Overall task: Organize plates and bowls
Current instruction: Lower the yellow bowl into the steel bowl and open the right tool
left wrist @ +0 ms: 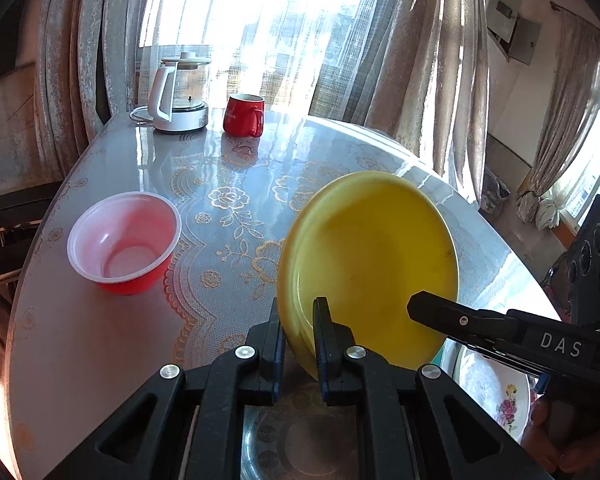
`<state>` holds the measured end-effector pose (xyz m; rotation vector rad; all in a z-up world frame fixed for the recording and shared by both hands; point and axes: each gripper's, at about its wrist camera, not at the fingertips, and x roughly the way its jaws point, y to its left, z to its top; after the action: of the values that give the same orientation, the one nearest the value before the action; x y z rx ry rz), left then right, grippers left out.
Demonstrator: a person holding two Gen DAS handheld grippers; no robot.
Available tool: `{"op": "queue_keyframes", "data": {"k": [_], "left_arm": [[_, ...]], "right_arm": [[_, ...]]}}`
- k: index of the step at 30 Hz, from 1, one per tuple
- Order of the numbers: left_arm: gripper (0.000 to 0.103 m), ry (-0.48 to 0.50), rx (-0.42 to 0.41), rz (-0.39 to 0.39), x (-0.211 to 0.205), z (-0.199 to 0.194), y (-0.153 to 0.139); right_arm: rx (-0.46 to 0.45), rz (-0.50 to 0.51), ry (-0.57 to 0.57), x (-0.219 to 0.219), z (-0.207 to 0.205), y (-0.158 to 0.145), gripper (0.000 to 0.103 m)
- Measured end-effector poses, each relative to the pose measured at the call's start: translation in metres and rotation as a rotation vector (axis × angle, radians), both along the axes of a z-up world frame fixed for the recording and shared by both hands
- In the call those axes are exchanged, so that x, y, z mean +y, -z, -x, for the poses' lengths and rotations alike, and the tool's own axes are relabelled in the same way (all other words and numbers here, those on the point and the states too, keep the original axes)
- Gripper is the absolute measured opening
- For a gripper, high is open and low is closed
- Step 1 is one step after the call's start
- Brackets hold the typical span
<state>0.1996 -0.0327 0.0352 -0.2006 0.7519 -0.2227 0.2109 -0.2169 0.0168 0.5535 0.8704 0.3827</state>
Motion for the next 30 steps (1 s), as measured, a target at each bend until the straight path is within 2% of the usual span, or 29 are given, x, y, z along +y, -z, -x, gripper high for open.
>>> {"op": "queue_keyframes", "data": {"k": [9,20,30], "left_arm": [[0.013,-0.008,-0.023,-0.001,0.002,0.022,0.001],[0.013,-0.008,0.008,0.033,0.014,0.043,0.014],[0.013,0.023,0.030,-0.003,0.010,0.059,0.029]], "right_arm": [[-0.038,-0.003,0.018,0.001,0.026,-0.002,0.013],[-0.052,-0.012,0.008,0.007,0.052,0.005,0.013],[0.015,0.012,0.000,0.009,0.064,0.024,0.015]]}}
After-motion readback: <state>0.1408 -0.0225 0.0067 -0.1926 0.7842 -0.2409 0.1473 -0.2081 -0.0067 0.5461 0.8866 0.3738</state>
